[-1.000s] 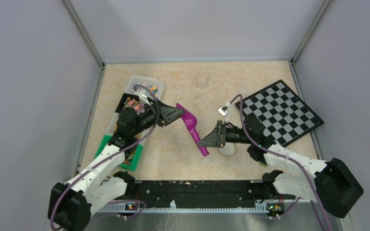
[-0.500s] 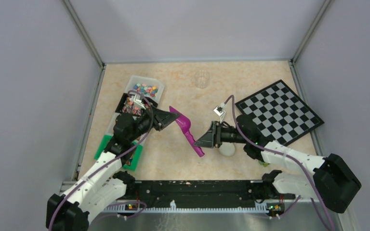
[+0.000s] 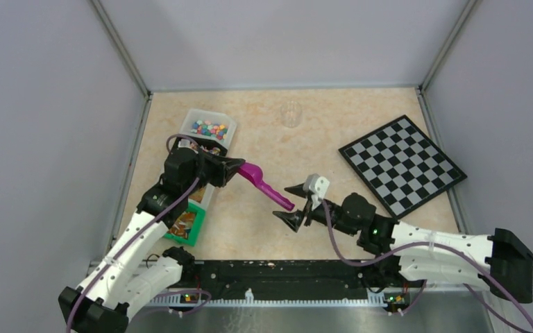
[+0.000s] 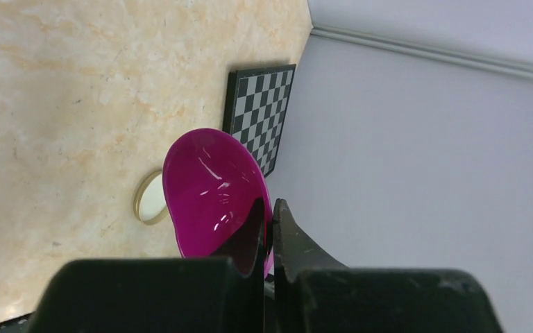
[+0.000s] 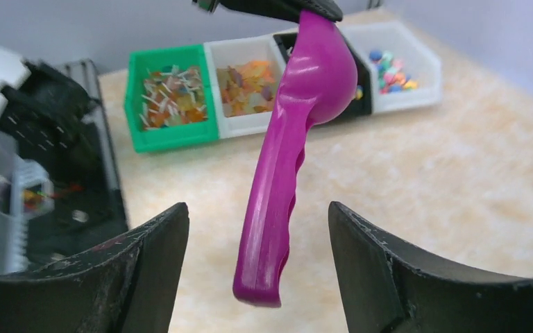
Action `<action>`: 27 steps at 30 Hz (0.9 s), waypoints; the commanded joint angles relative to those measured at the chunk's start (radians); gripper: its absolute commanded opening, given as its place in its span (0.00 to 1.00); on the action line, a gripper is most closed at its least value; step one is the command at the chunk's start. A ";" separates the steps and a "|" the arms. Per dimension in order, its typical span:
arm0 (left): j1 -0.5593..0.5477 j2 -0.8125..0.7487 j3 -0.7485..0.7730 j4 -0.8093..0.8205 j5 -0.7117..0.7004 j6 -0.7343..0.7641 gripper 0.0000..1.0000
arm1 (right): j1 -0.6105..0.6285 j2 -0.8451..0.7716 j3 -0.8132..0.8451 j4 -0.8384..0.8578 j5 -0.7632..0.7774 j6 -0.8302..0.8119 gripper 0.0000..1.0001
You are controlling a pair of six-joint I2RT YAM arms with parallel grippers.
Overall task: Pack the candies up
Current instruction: Pick up the spatula from the center of the board.
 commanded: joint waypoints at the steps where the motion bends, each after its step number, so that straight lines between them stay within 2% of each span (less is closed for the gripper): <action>1: 0.001 0.046 0.115 -0.191 -0.009 -0.077 0.00 | 0.036 -0.011 -0.108 0.334 -0.009 -0.517 0.73; 5: 0.000 0.052 0.121 -0.215 0.031 -0.111 0.00 | 0.036 0.013 -0.131 0.361 -0.102 -0.779 0.73; 8: 0.001 0.031 0.131 -0.252 0.004 -0.124 0.00 | 0.037 0.025 -0.130 0.342 -0.153 -0.897 0.72; 13: 0.000 0.005 0.179 -0.383 -0.103 -0.136 0.00 | 0.051 0.032 -0.116 0.264 -0.169 -1.032 0.64; 17: 0.000 0.003 0.224 -0.475 -0.145 -0.165 0.00 | 0.087 0.044 -0.114 0.243 -0.113 -1.121 0.62; 19: 0.000 0.002 0.223 -0.481 -0.144 -0.178 0.00 | 0.108 0.052 -0.117 0.260 -0.084 -1.164 0.62; 27: 0.000 0.026 0.213 -0.483 -0.124 -0.182 0.00 | 0.146 0.106 -0.098 0.306 -0.054 -1.255 0.51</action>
